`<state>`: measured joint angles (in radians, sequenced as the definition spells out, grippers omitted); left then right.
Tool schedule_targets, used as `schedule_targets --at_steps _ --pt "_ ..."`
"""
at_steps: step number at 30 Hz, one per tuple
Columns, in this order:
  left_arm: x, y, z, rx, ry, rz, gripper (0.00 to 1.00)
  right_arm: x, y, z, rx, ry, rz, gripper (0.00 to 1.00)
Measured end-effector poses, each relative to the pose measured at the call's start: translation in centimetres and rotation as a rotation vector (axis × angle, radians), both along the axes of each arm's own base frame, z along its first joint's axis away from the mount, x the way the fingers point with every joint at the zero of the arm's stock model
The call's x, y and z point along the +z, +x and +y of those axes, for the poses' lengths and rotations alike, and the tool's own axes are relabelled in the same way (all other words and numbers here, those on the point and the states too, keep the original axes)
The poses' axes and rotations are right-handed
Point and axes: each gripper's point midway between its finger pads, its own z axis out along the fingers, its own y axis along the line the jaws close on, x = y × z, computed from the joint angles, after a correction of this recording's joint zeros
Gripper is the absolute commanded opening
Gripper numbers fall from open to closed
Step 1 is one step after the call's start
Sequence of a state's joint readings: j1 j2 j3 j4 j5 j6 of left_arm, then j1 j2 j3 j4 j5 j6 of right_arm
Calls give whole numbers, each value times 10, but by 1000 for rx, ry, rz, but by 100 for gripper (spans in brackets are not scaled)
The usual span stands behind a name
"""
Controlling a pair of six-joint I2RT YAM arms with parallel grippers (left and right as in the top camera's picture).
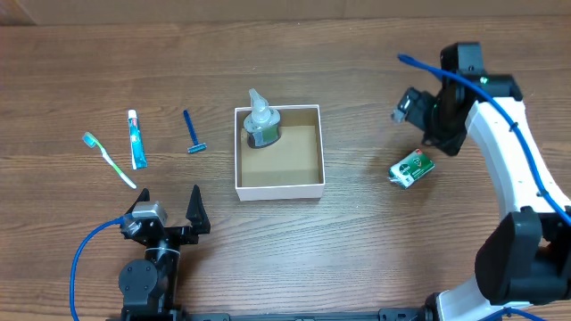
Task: Pack container
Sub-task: 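Move the right gripper to the green soap box and grasp it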
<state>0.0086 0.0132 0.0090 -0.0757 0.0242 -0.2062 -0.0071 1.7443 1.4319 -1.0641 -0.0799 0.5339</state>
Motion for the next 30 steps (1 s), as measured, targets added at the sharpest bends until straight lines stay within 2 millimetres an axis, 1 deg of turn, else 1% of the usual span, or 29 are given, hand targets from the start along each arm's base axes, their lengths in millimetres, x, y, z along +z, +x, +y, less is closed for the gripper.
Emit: schedule_targets --at_steps 3,5,7,11,16,20,23,25,26,29,30 --pt "0 0 0 0 0 0 100 -30 -5 -2 -95 23 13 100" --pt "0 0 0 0 0 0 100 -51 -19 -4 -155 27 60 100" --pt "0 0 0 0 0 0 100 -68 -33 -6 -209 24 101 99" --pt "0 0 0 0 0 0 100 -88 -37 -9 -276 26 87 95" --pt "0 0 0 0 0 0 100 -99 -31 -10 -307 38 38 89" --pt "0 0 0 0 0 0 100 -109 -28 -10 -313 40 37 86" --pt "0 0 0 0 0 0 100 -110 -27 -10 -314 39 31 73" --pt "0 0 0 0 0 0 100 -111 -27 -10 -310 39 27 57" --pt "0 0 0 0 0 0 100 -112 -27 -10 -312 39 29 54" --pt "0 0 0 0 0 0 100 -113 -27 -10 -312 40 28 53" --pt "0 0 0 0 0 0 100 -113 -27 -10 -312 40 28 51"
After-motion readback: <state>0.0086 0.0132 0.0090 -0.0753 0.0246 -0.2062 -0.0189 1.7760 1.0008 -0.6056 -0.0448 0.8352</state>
